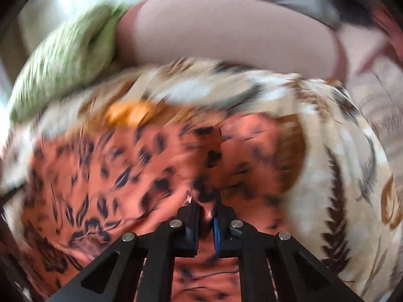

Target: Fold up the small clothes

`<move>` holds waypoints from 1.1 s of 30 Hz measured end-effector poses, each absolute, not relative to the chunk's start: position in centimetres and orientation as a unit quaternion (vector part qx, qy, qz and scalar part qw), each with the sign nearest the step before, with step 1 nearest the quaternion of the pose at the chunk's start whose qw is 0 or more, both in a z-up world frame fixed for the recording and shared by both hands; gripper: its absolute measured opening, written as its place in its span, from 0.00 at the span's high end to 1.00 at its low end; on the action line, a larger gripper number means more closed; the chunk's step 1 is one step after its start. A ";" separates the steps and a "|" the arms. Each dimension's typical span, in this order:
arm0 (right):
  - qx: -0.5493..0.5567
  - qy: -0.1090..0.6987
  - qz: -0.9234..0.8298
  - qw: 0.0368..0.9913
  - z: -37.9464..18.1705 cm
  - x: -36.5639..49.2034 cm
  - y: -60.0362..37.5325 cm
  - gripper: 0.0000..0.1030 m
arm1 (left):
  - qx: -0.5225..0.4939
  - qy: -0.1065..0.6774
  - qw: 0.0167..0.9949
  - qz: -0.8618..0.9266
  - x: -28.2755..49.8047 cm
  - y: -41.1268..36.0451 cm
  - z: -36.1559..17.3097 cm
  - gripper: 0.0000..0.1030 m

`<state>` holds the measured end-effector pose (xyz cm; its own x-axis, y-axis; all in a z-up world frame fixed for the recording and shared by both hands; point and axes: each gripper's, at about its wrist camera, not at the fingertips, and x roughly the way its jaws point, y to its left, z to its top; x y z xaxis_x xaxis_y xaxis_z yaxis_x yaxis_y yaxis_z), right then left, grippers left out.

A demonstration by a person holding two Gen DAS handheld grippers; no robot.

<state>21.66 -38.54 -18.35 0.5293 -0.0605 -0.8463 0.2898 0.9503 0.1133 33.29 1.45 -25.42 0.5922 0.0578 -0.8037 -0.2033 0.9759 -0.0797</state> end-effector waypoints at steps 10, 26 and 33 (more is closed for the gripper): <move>0.375 0.459 -0.064 0.803 -23.8 13.1 -49.5 0.37 | -0.050 0.438 0.892 0.100 33.3 1.0 -25.2 0.92; 0.119 0.512 -0.129 0.841 -20.8 23.8 -42.9 0.91 | -0.047 0.415 0.904 0.088 33.6 0.3 -24.6 0.92; 0.081 0.375 -0.125 0.915 -14.4 24.3 -41.8 0.91 | -0.031 0.392 0.915 0.092 33.4 -0.7 -24.2 0.90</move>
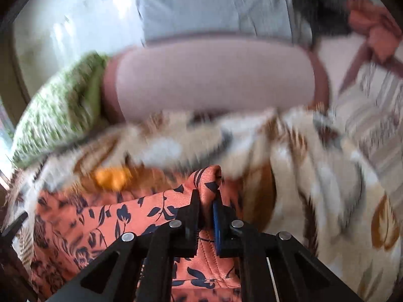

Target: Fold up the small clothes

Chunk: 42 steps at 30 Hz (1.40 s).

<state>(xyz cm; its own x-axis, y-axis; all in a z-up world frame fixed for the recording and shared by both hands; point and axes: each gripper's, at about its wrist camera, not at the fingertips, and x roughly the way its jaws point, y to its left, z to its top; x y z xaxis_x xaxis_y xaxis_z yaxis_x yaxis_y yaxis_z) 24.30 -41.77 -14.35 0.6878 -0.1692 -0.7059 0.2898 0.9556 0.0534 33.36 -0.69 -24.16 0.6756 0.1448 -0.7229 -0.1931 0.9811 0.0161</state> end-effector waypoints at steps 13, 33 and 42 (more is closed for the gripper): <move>0.210 0.427 -0.139 0.868 -19.5 24.6 -47.6 0.81 | -0.035 0.383 0.918 0.095 33.2 -1.0 -24.0 0.77; 0.100 0.542 0.032 0.834 -23.2 21.8 -33.4 0.80 | 0.043 0.454 0.889 0.043 33.9 -4.7 -26.5 0.19; 0.146 0.551 0.025 0.821 -19.0 11.2 -38.5 0.80 | 0.019 0.437 0.898 0.038 27.2 -0.5 -24.0 0.19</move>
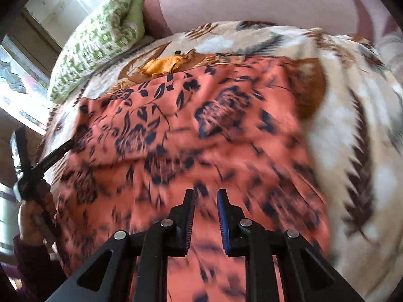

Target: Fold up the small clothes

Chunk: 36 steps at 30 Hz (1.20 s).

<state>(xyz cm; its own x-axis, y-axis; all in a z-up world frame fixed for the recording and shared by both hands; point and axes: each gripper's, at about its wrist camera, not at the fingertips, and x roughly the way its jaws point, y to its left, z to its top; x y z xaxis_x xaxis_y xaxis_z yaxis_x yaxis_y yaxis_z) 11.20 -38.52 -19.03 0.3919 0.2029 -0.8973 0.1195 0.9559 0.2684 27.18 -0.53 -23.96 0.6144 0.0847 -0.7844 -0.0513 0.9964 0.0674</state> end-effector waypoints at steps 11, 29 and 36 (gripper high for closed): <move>0.219 0.525 -0.023 0.822 -17.1 -2.5 -44.5 0.26 | -0.055 0.452 0.887 0.075 10.2 7.5 -23.7 0.19; 0.258 0.547 -0.018 0.796 -19.7 -8.1 -45.5 0.26 | -0.097 0.564 0.819 -0.040 4.0 5.3 -27.6 0.19; 0.270 0.548 -0.023 0.791 -19.8 -8.9 -45.9 0.26 | -0.123 0.577 0.803 -0.082 4.3 4.4 -29.3 0.54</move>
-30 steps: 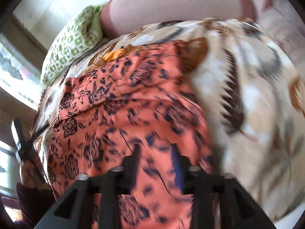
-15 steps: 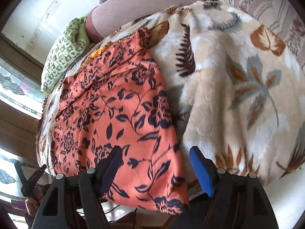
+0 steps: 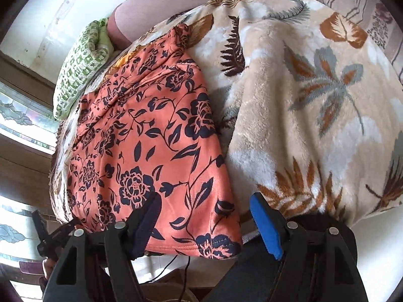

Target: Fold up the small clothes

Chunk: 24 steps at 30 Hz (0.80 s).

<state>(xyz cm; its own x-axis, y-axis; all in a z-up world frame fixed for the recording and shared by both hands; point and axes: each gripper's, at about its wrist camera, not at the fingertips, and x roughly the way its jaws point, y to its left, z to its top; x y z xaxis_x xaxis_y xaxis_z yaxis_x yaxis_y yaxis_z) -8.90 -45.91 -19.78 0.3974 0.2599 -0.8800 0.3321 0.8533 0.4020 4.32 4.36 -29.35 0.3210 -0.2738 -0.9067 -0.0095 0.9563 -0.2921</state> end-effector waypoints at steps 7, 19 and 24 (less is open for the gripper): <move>0.276 0.553 -0.022 0.786 -19.8 -9.3 -45.7 0.26 | -0.130 0.572 0.805 -0.089 4.1 5.1 -29.2 0.65; 0.302 0.564 -0.028 0.768 -21.1 -9.8 -46.7 0.26 | -0.116 0.560 0.809 -0.134 3.7 4.5 -27.8 0.85; 0.300 0.584 -0.028 0.753 -23.0 -9.0 -45.9 0.26 | -0.129 0.563 0.805 -0.138 4.3 5.1 -28.2 0.91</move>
<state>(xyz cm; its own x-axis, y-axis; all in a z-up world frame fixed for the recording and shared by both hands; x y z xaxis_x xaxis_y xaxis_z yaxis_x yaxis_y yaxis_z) -8.98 -45.94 -23.02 0.3154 0.3094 -0.8971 0.3926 0.8181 0.4202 4.26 5.08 -28.15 0.3280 -0.3665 -0.8707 0.0768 0.9290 -0.3621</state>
